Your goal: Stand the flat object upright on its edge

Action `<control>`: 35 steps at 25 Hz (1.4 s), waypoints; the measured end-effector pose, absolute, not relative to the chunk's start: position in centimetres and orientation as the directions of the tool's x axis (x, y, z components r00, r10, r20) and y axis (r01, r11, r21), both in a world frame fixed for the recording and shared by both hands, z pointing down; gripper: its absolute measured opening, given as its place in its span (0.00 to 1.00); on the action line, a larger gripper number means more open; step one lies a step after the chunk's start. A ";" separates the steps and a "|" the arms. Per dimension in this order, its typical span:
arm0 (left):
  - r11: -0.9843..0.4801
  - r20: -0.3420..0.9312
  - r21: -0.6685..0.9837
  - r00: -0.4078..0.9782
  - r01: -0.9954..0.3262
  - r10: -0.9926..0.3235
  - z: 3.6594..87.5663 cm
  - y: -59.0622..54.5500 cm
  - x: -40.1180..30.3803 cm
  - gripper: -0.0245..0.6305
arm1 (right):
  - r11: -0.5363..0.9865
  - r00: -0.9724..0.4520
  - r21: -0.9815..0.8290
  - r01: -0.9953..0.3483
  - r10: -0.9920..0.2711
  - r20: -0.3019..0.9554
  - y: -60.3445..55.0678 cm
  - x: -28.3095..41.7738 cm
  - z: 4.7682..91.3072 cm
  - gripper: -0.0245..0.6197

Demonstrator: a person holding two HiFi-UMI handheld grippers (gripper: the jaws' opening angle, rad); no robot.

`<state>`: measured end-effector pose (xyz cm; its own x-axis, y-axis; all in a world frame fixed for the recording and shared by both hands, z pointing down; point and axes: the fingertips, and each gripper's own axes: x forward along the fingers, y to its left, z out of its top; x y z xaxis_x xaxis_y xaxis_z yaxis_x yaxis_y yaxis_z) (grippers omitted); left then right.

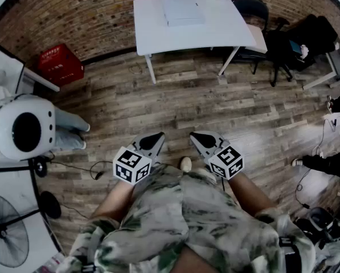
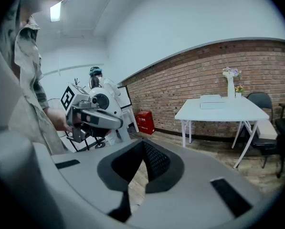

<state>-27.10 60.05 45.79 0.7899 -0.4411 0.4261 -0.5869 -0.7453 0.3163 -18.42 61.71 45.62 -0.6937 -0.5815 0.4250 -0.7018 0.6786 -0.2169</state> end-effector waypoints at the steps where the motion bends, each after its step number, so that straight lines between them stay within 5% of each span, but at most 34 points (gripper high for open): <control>1: -0.742 0.425 0.311 0.785 -0.594 -0.450 45.7 60.1 -26.4 0.07 | 0.682 -0.696 -0.218 -0.699 -0.577 0.428 61.9 -17.5 45.8 0.07; 17: -0.727 0.428 0.292 0.765 -0.622 -0.482 46.0 58.7 -16.5 0.07 | 0.670 -0.696 -0.226 -0.707 -0.603 0.389 60.9 -6.4 46.2 0.07; 22: -0.730 0.444 0.269 0.754 -0.628 -0.485 46.9 57.4 -14.9 0.08 | 0.619 -0.656 -0.233 -0.750 -0.652 0.381 59.3 -3.3 46.8 0.17; 35: -0.773 0.427 0.290 0.799 -0.564 -0.423 47.7 43.7 -10.9 0.17 | 0.507 -0.546 -0.212 -0.836 -0.723 0.424 46.9 1.5 46.7 0.19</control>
<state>-10.91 43.68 47.69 0.7991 -0.4232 0.4271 -0.5644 -0.7729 0.2901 1.47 46.94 46.74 -0.5459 -0.7227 0.4239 -0.8356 0.5068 -0.2121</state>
